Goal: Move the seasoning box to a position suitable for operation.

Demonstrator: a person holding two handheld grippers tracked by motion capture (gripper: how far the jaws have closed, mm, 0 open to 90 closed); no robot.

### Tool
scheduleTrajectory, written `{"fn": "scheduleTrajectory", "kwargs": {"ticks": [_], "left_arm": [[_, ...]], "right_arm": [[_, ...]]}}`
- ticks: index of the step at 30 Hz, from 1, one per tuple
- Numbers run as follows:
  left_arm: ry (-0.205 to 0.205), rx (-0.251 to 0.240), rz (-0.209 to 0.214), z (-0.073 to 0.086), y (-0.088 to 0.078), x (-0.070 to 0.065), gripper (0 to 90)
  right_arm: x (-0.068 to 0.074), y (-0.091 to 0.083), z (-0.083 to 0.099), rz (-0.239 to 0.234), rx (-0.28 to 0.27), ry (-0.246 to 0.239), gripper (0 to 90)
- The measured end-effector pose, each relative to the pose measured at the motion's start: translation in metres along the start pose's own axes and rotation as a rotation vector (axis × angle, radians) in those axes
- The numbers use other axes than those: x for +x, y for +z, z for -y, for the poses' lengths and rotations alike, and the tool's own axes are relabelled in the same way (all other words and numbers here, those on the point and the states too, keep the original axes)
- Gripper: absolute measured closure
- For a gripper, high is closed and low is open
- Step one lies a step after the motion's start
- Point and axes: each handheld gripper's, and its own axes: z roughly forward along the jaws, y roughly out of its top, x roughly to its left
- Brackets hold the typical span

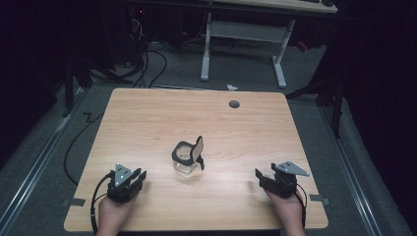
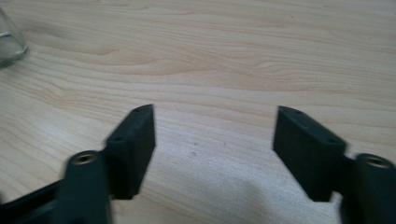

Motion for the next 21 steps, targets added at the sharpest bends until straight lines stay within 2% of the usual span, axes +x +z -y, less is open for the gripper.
{"fn": "scheduleTrajectory", "kwargs": {"ticks": [3,5,9,15,21], "left_arm": [[0.011,-0.003,0.004,0.001,0.004,-0.004,82.1],[0.022,0.003,0.006,0.001,0.011,-0.008,87.4],[0.042,0.003,0.018,0.001,0.020,-0.014,90.0],[0.026,0.006,0.034,0.002,0.028,-0.021,90.0],[0.030,0.003,0.048,0.004,0.026,-0.024,86.6]], "right_arm": [[0.003,-0.001,0.001,-0.006,-0.002,-0.012,47.6],[0.005,0.000,0.002,-0.044,0.005,-0.025,54.4],[0.006,0.001,0.002,-0.059,0.008,-0.020,57.9],[0.007,0.001,0.002,-0.071,0.004,-0.024,58.2],[0.006,0.002,0.004,-0.074,0.004,-0.017,55.0]]}}
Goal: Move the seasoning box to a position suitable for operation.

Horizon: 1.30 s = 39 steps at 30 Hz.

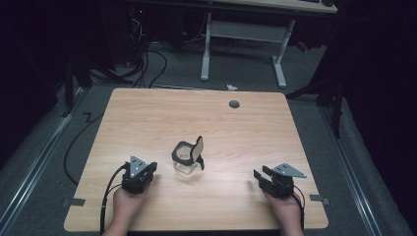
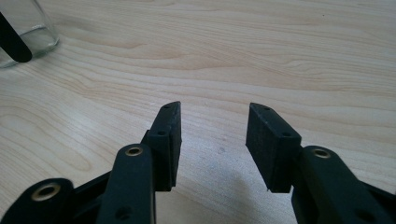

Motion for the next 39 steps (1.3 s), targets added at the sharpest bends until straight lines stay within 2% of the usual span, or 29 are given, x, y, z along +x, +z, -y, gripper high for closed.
{"fn": "scheduleTrajectory", "kwargs": {"ticks": [9,11,16,18,29,32,36,38,39], "left_arm": [[-0.013,-0.006,-0.002,-0.001,-0.001,0.002,84.8],[-0.004,-0.002,-0.007,-0.002,0.001,0.002,85.2],[0.014,-0.008,-0.003,-0.005,0.008,-0.003,88.7],[-0.002,-0.015,0.003,-0.006,0.012,-0.005,90.0],[0.028,0.007,0.031,-0.005,0.041,-0.020,90.0],[0.026,0.009,0.047,-0.007,0.048,-0.024,90.0],[0.018,0.019,0.063,-0.003,0.046,-0.031,90.0],[0.027,0.018,0.067,-0.002,0.043,-0.034,90.0],[0.016,0.017,0.074,-0.002,0.041,-0.035,90.0]], "right_arm": [[0.002,0.002,0.001,-0.003,0.003,-0.005,53.4],[0.002,0.002,0.001,-0.004,0.003,-0.005,53.4],[0.002,0.003,0.002,-0.008,0.003,0.001,53.4],[0.001,0.002,0.002,-0.010,-0.002,0.004,53.1],[0.002,0.004,0.002,-0.015,-0.001,0.004,53.1],[0.001,0.003,0.003,-0.016,-0.003,0.005,53.1],[0.001,0.004,0.003,-0.020,-0.003,0.005,53.1],[0.001,0.004,0.004,-0.020,-0.003,0.007,53.1],[0.001,0.004,0.004,-0.021,-0.002,0.007,53.1]]}}
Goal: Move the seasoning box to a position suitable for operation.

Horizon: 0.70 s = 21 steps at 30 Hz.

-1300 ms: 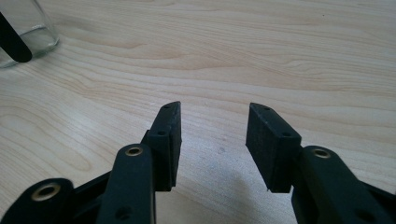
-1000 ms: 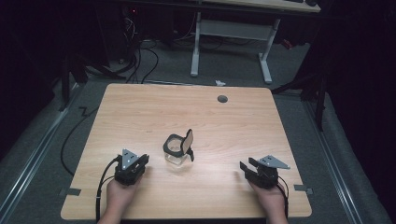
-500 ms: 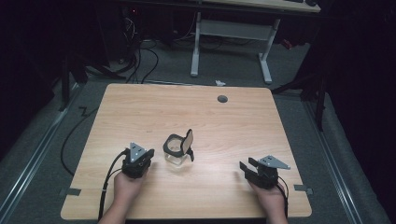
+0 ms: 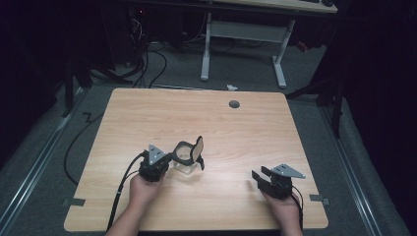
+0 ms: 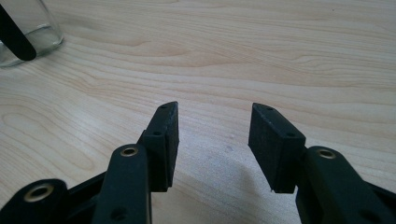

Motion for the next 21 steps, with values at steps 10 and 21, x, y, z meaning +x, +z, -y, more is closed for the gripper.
{"fn": "scheduleTrajectory", "kwargs": {"ticks": [10,21], "left_arm": [[0.013,0.042,0.081,0.022,-0.025,-0.040,90.0],[-0.006,0.019,0.018,0.022,-0.009,-0.030,90.0]], "right_arm": [[0.002,0.002,0.001,-0.003,0.004,0.007,53.1],[0.002,-0.001,-0.001,-0.023,-0.004,0.000,56.9]]}}
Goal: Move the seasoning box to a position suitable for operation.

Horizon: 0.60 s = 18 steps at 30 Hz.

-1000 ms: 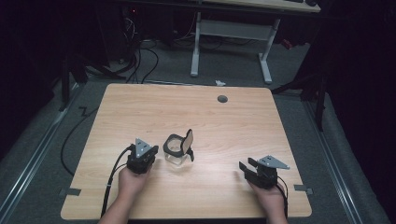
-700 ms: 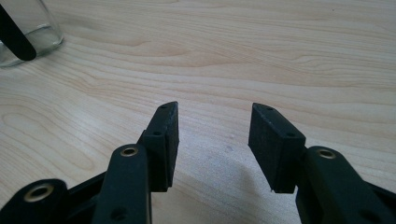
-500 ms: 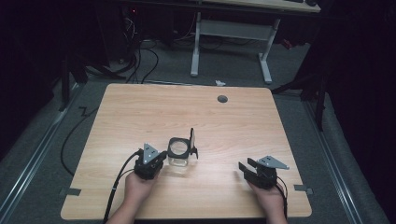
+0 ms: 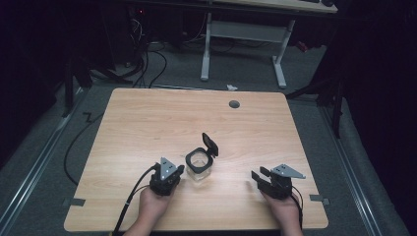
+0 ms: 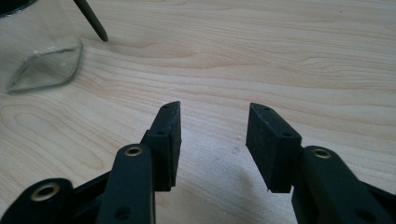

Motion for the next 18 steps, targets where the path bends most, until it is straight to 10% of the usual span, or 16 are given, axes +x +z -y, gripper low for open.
{"fn": "scheduleTrajectory", "kwargs": {"ticks": [8,18], "left_arm": [[-0.030,0.006,-0.003,-0.015,0.036,0.012,90.0],[-0.013,0.026,0.039,-0.004,0.027,0.000,90.0]], "right_arm": [[0.021,0.006,-0.003,-0.013,0.008,-0.071,72.5],[0.023,0.002,-0.003,-0.004,0.008,-0.072,88.8]]}}
